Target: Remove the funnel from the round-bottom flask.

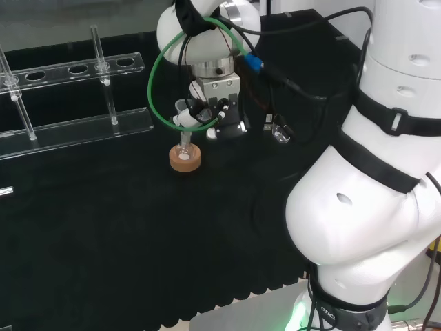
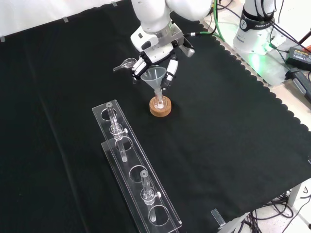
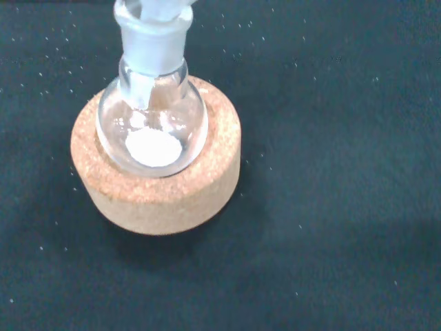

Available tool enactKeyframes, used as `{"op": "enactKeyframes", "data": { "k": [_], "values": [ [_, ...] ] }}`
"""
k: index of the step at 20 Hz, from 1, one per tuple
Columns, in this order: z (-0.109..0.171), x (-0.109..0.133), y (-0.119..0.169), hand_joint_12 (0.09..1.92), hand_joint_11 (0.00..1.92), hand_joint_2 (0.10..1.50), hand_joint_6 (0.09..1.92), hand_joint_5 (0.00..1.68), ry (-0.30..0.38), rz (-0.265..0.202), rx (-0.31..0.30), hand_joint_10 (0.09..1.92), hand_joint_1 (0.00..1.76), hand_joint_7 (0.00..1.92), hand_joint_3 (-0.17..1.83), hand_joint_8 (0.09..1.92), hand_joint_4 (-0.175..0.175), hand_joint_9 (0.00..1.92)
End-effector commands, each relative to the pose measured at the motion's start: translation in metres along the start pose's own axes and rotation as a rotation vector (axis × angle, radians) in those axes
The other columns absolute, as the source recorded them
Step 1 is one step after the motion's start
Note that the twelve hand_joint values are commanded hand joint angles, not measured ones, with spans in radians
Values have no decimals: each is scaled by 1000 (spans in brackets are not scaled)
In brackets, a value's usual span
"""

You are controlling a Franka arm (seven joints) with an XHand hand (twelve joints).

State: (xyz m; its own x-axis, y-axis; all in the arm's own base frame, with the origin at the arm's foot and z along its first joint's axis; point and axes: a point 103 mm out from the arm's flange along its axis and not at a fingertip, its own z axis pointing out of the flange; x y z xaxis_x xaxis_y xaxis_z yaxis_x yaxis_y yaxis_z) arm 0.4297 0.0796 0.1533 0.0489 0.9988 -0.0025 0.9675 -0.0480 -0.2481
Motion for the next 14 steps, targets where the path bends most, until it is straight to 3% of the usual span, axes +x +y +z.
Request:
{"op": "enactKeyframes", "data": {
  "k": [1,6,14],
  "values": [
    [-13,10,-5,514,1718,987,766,478,-10,-36,-57,553,825,445,107,1062,-175,1276],
    [-48,14,-12,505,1726,985,763,495,-64,-33,-135,541,848,477,113,1059,-175,1294],
    [-110,8,-31,448,1771,967,699,696,-130,-1,-244,431,965,620,171,1045,-175,1399]
  ]
}}
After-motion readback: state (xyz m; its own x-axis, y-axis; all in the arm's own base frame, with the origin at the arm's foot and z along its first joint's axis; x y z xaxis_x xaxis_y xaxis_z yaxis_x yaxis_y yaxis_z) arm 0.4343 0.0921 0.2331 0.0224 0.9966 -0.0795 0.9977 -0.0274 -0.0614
